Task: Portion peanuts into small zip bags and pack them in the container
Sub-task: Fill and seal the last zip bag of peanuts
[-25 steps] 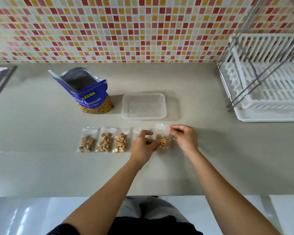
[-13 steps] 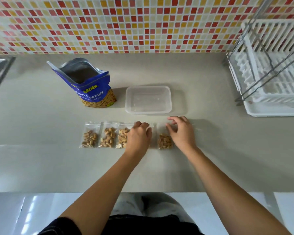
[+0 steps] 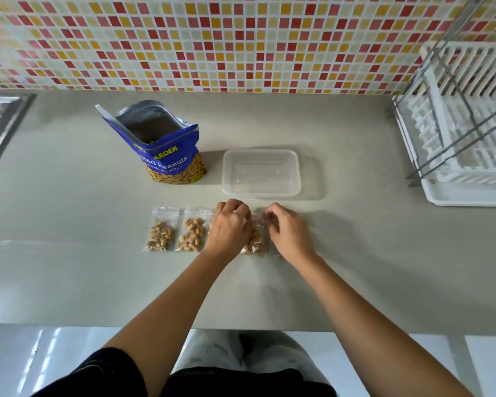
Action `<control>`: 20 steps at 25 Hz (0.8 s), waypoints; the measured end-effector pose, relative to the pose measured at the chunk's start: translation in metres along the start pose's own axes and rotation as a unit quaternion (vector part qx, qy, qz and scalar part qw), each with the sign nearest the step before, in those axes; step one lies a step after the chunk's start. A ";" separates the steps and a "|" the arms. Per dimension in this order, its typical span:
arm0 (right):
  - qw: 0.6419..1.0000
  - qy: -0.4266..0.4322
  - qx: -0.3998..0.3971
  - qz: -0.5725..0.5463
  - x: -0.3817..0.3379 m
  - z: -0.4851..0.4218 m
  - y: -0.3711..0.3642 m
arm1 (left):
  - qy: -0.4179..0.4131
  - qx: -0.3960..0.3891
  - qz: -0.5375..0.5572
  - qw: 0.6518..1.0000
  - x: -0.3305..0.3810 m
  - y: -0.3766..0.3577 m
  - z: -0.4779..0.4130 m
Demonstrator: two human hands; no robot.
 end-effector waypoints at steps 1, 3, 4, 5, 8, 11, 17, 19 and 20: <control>0.995 -0.039 0.000 -0.089 0.004 0.005 0.005 | 0.030 0.000 0.086 0.996 -0.001 0.008 0.003; 0.963 -0.102 -0.001 -0.248 0.008 0.015 0.014 | 0.128 -0.035 0.263 0.956 -0.006 0.015 0.009; 0.944 -0.116 0.000 -0.309 0.007 0.019 0.018 | 0.161 -0.046 0.341 0.925 -0.005 0.019 0.012; 0.925 -0.123 0.005 -0.358 0.004 0.021 0.022 | 0.178 -0.048 0.400 0.898 -0.002 0.025 0.012; 0.897 -0.119 0.018 -0.426 -0.010 0.022 0.041 | 0.170 -0.054 0.474 0.863 0.016 0.048 0.005; 0.915 -0.077 0.024 -0.396 -0.029 0.019 0.059 | 0.113 -0.074 0.428 0.893 0.034 0.068 -0.006; 0.930 -0.049 0.045 -0.360 -0.049 0.019 0.080 | -0.008 -0.041 0.222 0.974 0.062 0.094 -0.020; 0.949 -0.037 0.069 -0.304 -0.053 0.019 0.086 | -0.035 -0.041 0.164 0.985 0.069 0.096 -0.022; 0.958 -0.026 0.088 -0.271 -0.057 0.019 0.090 | -0.041 -0.043 0.141 0.988 0.072 0.097 -0.023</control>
Point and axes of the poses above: each hand's wrist, its own z-axis away from the middle knuckle, its own y-axis out of the back of the hand, x = y × z, the point moved 7 cm from there along -z, towards the middle knuckle, and after that the axes turned 3 degrees about -y, right-handed, at the moved point
